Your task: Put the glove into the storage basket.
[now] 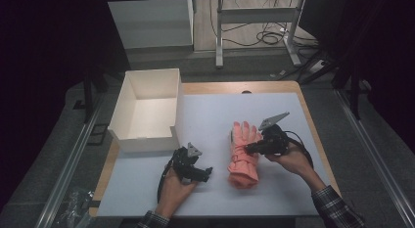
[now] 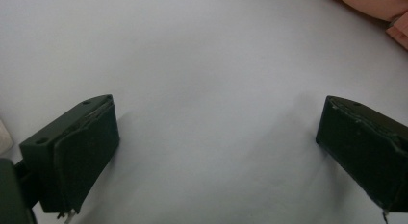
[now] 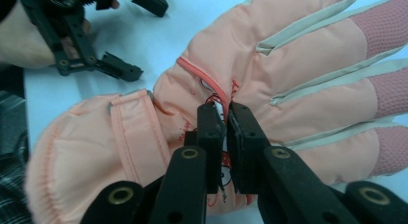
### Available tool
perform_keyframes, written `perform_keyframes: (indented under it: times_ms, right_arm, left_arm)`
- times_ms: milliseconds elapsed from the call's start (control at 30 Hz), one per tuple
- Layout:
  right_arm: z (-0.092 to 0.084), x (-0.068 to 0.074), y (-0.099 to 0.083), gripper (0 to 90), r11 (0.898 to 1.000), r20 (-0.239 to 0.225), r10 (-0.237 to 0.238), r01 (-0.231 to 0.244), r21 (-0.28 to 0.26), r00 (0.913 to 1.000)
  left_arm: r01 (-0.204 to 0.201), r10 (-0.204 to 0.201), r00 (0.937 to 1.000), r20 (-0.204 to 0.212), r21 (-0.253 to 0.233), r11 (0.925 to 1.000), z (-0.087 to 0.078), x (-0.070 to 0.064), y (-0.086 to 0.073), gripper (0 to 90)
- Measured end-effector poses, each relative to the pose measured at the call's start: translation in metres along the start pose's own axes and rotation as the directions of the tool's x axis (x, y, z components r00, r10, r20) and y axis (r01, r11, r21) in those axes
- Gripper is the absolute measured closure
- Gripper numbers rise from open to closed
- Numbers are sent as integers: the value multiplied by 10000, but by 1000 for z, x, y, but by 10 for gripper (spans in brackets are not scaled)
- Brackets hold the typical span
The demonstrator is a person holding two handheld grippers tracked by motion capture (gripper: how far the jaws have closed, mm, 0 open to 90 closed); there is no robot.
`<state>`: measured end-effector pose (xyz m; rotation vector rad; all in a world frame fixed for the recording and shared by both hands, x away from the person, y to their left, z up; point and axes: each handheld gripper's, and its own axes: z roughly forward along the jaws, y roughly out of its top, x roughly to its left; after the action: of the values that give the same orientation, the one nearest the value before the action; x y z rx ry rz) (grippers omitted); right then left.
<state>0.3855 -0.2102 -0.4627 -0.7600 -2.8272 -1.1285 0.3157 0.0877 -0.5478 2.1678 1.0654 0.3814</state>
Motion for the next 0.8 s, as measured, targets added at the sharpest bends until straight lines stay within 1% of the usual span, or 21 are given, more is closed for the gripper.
perform_keyframes:
  times_ms: [67, 133, 200, 333, 400, 500, 667, 800]
  right_arm:
    - [3, 0, -2, 798, 10000, 54, -75, 76, -29, 10000]
    - [6, -3, -5, 774, 9998, -97, 67, -69, -200, 9999]
    - [6, -5, -7, 747, 9993, -207, 167, -174, -330, 9996]
    - [0, -6, -7, 666, 9981, -101, 263, -269, -554, 9996]
    - [-4, -6, -7, 619, 9973, 22, 250, -248, -693, 9997]
    - [-11, -4, -6, 589, 9950, 290, 269, -240, -973, 9992]
    - [-25, -2, -6, 572, 9902, 896, 273, -147, -1387, 9956]
    - [-36, 0, -13, 581, 9871, 1359, 248, -28, -1600, 9904]
  left_arm:
    - [-2, 2, 10000, 10, 13, 10000, 0, 0, 0, 14]
    - [-23, 23, 10000, 17, 31, 10000, 0, 0, 0, 14]
    - [-22, 22, 10000, 16, 32, 10000, 0, 0, 0, 14]
    - [-6, 6, 10000, 17, 23, 10000, 0, 0, 0, 14]
    - [2, -2, 10000, 12, 14, 10000, 0, 0, 0, 14]
    - [1, -1, 10000, 2, 1, 10000, 0, 0, 0, 14]
    - [0, 0, 10000, 11, 13, 10000, 0, 0, 0, 14]
    - [-2, 2, 10000, 12, 13, 10000, 0, 0, 0, 14]
